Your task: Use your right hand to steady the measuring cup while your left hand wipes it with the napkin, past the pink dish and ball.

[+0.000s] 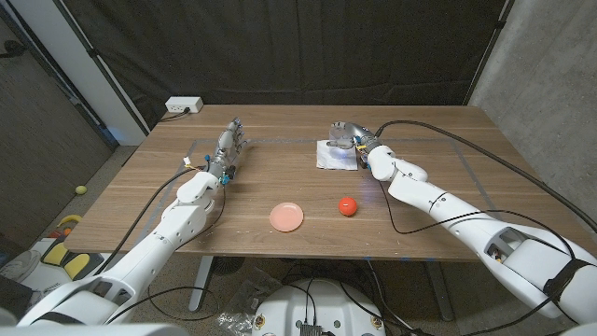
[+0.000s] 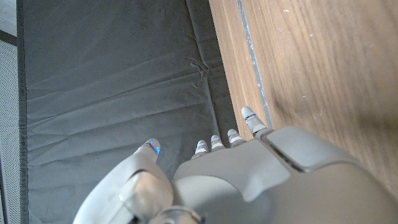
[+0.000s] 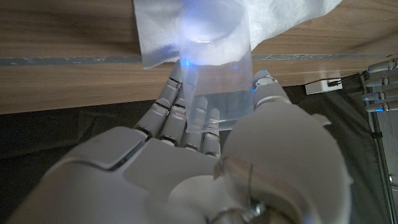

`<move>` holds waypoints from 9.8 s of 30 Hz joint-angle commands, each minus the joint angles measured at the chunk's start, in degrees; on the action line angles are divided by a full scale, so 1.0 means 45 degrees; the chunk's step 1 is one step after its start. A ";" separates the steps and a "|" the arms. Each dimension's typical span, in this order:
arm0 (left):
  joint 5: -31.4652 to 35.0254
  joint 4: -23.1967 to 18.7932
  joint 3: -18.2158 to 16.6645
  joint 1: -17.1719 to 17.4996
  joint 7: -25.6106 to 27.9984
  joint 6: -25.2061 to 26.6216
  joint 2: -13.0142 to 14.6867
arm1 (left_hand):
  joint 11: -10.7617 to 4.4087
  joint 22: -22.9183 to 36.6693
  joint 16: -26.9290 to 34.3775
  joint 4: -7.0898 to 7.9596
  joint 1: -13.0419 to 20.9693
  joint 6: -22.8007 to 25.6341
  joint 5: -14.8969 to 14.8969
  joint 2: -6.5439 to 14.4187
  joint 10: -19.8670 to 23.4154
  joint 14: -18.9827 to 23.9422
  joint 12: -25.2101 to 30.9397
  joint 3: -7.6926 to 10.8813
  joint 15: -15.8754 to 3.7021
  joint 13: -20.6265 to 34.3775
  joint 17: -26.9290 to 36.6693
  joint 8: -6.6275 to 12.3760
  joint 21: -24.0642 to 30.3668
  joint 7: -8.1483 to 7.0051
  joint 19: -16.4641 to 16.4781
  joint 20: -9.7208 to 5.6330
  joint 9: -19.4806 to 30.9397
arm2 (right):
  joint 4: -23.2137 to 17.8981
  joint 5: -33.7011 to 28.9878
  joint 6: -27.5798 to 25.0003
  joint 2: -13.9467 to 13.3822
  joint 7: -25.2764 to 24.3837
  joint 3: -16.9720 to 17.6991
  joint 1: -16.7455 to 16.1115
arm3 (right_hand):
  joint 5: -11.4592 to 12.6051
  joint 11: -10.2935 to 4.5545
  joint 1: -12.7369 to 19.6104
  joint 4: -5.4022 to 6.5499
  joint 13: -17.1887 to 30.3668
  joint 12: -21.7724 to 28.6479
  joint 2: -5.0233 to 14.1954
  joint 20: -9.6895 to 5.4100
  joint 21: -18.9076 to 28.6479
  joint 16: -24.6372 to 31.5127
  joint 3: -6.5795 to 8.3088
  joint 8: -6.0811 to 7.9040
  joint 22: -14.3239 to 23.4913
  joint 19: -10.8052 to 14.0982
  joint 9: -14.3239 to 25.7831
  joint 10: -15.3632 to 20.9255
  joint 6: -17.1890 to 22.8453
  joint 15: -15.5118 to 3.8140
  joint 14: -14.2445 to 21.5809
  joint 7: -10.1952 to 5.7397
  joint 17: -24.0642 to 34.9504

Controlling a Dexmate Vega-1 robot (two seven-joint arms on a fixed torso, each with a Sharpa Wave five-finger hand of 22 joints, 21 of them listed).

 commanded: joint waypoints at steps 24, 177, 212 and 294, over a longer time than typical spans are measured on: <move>0.5277 -0.1292 0.1943 -0.1745 0.1215 0.0865 0.1732 | -0.0410 0.0041 0.0143 -0.1250 0.1666 -0.0490 -0.0145 -0.0396 0.0447 0.0717 0.0052 0.0431 -0.0367 0.0041 -0.0015 0.0189 -0.0198 -0.0635 -0.0180 -0.0199 0.0047 | -0.1737 0.0417 0.1323 -0.0227 -0.3072 0.1234 -0.1347 | -0.0440 -0.0015 0.1596 -0.0008 0.0021 0.0002 0.1015 -0.2338 0.1572 -0.0275 -0.0106 -0.0135 0.1076 0.0416 0.0028 0.1029 0.1069 -0.2264 0.1135 -0.0068 -0.0044; 1.9212 0.1981 1.0574 -0.8140 0.1136 0.1955 -0.0745 | -0.1398 0.0165 0.1280 -0.3280 0.9313 1.0152 0.0093 -0.1594 1.0453 0.9207 0.1016 -0.0155 -0.2392 0.0025 0.0293 0.2222 0.1025 -0.0210 0.5525 -0.0959 -0.0036 | -0.3980 0.0332 0.2173 -0.1265 -0.5824 0.2101 -0.3036 | -0.1071 -0.0027 0.2642 0.0177 0.0070 -0.0649 0.0991 -0.2356 0.4536 -0.0642 -0.0400 -0.0572 0.2130 -0.0473 0.0131 0.1644 0.1536 -0.2208 0.2026 -0.0094 -0.0016; 1.9111 0.1007 0.9180 -0.6338 0.7086 0.4259 -0.0269 | -0.1329 0.0222 0.2905 -0.3637 1.1943 1.5776 -0.1690 0.0023 1.7363 1.5433 0.1988 0.1155 -0.2524 0.0827 0.1868 0.2845 0.2491 0.1417 0.7424 -0.1219 0.0025 | -0.2773 0.0858 0.2792 -0.0695 -0.5493 0.2028 -0.2373 | -0.1072 -0.0038 0.2794 0.0164 0.0079 -0.0747 0.0995 -0.2366 0.4988 -0.0642 -0.0446 -0.0588 0.2213 -0.0726 0.0142 0.1712 0.1600 -0.2215 0.2064 -0.0103 0.0007; 0.7793 0.1915 0.4531 -0.5377 0.1126 -0.1688 -0.2175 | -0.1522 0.0256 0.2413 -0.3284 1.2191 1.5378 -0.1275 0.0029 1.6755 1.5433 0.2872 0.1235 -0.2530 0.2311 0.2935 0.2984 0.2917 0.1566 0.7043 -0.0931 0.0769 | -0.1305 0.4241 0.5921 0.1733 -0.1867 0.4160 -0.3010 | -0.1070 0.0046 0.3100 0.0173 0.0100 -0.0937 0.0998 -0.2393 0.5890 -0.0676 -0.0517 -0.0645 0.2279 -0.1186 0.0160 0.1730 0.1571 -0.2152 0.1999 -0.0017 0.0009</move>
